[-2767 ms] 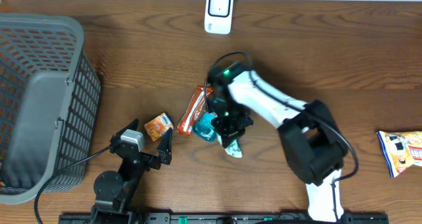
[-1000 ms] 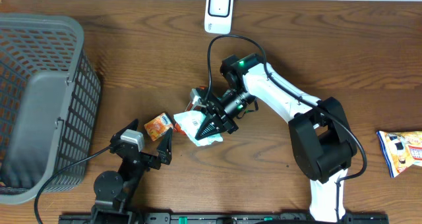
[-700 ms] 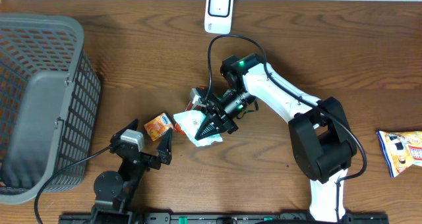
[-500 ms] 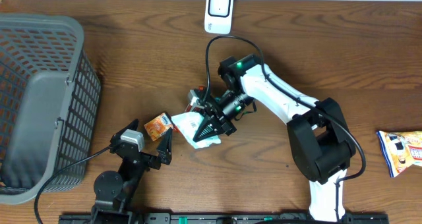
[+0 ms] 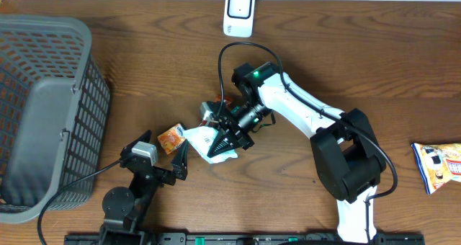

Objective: Scan the item barcode
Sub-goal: 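Lift the green packet with the right gripper, then present the green packet in front of the white scanner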

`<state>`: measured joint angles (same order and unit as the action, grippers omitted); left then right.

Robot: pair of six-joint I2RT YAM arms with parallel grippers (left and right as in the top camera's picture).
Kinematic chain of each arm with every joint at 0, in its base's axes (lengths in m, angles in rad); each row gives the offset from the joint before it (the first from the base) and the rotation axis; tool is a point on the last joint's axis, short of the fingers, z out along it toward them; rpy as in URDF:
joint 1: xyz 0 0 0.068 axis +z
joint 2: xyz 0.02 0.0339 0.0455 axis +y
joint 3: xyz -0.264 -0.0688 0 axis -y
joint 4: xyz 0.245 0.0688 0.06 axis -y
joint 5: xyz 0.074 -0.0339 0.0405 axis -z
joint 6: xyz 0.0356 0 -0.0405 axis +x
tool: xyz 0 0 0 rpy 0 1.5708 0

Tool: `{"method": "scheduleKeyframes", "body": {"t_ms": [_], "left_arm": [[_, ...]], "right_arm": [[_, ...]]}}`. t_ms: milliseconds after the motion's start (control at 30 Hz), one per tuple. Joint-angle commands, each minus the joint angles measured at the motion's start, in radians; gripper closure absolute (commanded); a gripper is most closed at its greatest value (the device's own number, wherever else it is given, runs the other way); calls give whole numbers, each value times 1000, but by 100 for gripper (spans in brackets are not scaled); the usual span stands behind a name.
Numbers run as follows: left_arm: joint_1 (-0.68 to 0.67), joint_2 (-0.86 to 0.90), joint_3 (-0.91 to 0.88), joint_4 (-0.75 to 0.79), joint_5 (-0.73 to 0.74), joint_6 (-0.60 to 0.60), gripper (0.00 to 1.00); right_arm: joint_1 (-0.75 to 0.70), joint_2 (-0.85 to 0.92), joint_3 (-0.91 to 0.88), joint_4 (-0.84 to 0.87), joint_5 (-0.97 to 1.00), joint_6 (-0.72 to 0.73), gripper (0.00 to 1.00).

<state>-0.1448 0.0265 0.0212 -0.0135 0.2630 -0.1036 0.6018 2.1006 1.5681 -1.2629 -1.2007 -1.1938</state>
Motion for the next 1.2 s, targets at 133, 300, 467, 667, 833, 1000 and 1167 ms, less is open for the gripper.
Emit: {"method": "scheduleKeyframes", "body": {"t_ms": [133,300,467,667,833,1000,1167], "left_arm": [[4,-2,-17,-34,10,6,2],[4,-2,-17,-34,10,6,2],[4,-2,-17,-34,10,6,2],[4,-2,-17,-34,10,6,2],[4,-2,-17,-34,10,6,2],[4,-2,-17,-34,10,6,2],[4,-2,-17,-34,10,6,2]], "right_arm": [[1,-25,2,56,36,-19,99],[0,-25,2,189,153,116,99],[-1,-25,2,468,383,510,99],[0,-25,2,787,850,778,99],[-2,-24,2,882,1172,719,99],[-16,-23,2,1020,1411,604,99],[-72,10,24,1220,1507,490,99]]}}
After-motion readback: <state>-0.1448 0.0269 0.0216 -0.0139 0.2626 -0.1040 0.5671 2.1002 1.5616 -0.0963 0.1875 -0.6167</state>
